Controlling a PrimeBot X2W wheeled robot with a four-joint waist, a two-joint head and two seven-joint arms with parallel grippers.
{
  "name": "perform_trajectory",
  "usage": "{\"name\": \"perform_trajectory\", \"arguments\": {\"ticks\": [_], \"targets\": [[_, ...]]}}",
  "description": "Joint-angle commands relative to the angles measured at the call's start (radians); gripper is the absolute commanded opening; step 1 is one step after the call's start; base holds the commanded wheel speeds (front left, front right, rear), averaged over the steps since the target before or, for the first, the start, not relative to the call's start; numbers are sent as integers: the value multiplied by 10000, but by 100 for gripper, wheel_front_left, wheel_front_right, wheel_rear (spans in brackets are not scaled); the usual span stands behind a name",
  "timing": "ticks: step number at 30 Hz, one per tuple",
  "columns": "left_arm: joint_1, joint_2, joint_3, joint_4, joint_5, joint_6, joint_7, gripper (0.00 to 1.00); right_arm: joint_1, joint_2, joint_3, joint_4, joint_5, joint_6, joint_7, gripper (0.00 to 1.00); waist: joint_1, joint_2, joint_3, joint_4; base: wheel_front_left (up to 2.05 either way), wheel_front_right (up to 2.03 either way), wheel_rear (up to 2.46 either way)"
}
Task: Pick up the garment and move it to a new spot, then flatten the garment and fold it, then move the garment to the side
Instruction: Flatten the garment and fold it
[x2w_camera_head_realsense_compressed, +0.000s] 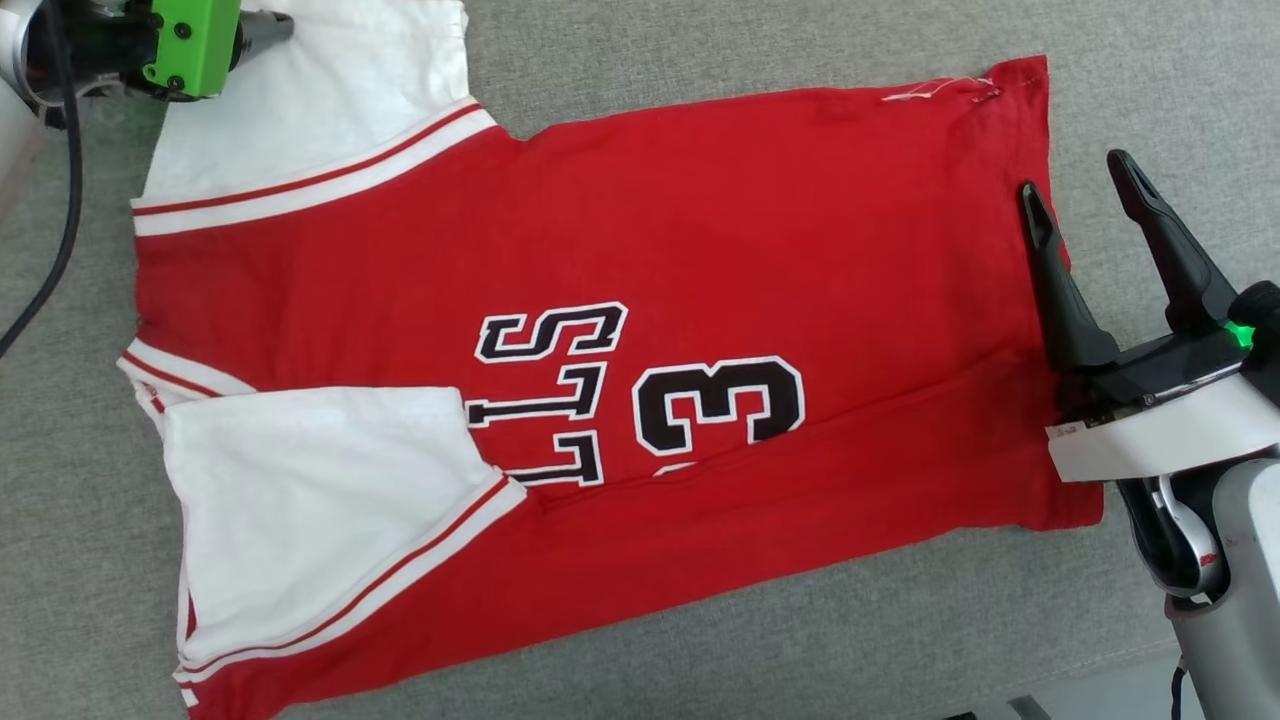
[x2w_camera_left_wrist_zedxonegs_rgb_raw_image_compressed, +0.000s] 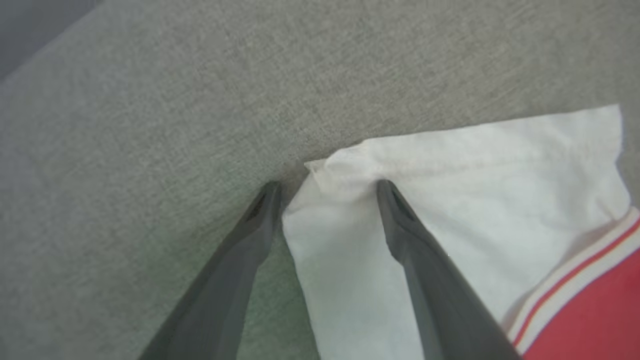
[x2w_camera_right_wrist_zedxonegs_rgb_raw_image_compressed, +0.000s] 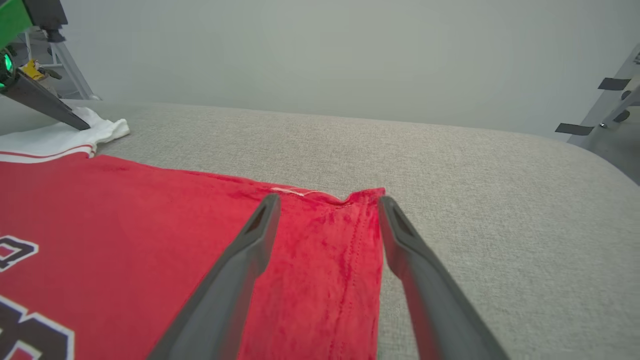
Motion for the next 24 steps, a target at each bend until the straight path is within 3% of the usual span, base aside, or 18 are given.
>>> {"name": "perform_trajectory", "arguments": {"ticks": [1, 6, 12, 16, 24], "targets": [[293, -12, -243, 88, 75, -49, 102, 0, -190, -5, 8, 63, 123, -7, -111, 100, -1, -1, 61, -45, 0, 0, 0], [433, 32, -342, -130, 76, -53, -373, 0, -407, -181, -397, -5, 169, -7, -248, 100, -1, -1, -126, 113, 0, 0, 0], [556, 40, -363, -696, -4, -54, -1360, 0, -1051, -1260, -1212, -388, 411, -7, 407, 100, -1, -1, -746, 570, 0, 0, 0], [746, 58, -497, -1274, 41, -54, -1989, 0, -1797, -2284, -1076, -284, 1219, -7, 1899, 100, -1, -1, -1138, 929, 0, 0, 0], [1101, -118, -729, -2238, 209, -55, -2904, 0, -3362, -4207, 751, 615, 3124, -7, 6840, 100, -1, -1, -1491, 1575, 0, 0, 0]]}}
